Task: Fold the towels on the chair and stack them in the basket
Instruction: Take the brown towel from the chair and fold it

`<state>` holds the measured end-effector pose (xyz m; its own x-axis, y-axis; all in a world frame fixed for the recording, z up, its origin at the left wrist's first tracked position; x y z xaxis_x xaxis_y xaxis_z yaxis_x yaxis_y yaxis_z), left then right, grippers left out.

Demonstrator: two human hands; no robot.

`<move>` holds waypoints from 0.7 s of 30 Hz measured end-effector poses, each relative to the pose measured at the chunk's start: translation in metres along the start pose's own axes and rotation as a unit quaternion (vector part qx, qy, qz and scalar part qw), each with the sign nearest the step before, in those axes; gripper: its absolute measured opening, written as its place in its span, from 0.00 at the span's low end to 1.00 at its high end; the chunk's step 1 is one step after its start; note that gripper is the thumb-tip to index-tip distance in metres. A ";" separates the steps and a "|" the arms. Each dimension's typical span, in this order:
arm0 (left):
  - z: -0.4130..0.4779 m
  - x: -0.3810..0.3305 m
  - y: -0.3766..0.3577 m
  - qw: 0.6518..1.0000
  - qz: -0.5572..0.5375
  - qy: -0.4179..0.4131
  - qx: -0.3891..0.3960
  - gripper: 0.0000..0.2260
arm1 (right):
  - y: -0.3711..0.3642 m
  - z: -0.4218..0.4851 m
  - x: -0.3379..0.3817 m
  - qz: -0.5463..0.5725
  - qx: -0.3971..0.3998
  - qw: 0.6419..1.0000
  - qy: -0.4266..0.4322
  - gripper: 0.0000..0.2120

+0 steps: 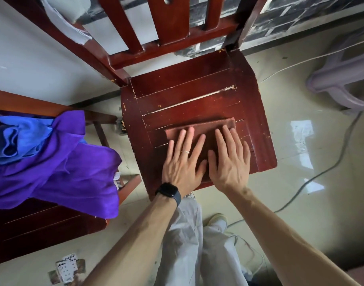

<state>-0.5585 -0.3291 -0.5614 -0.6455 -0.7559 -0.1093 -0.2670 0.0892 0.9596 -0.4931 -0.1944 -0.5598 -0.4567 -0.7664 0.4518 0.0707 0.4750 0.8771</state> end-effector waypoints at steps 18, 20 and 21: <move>-0.006 0.004 0.026 0.842 -0.346 0.410 -0.055 0.25 | 0.049 0.038 -0.020 0.299 0.069 0.887 -0.344 0.22; 0.001 0.011 0.028 0.745 -0.439 0.502 0.017 0.18 | 0.051 0.048 -0.021 0.311 0.129 0.856 -0.392 0.24; 0.003 0.015 0.029 0.729 -0.443 0.519 0.046 0.16 | 0.051 0.052 -0.022 0.312 0.150 0.850 -0.398 0.25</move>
<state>-0.5784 -0.3357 -0.5364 0.6869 -0.6225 -0.3750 -0.3271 -0.7256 0.6054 -0.5256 -0.1305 -0.5333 -0.8770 0.1533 0.4554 0.3441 0.8618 0.3726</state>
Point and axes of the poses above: each hand's wrist, its own z-axis towards the middle knuckle, its own y-axis out of the back of the hand, x = y × z, the point moved 1 cm from there along z, towards the middle knuckle, and after that the axes turned 9 degrees about z, right-handed, at the moved point
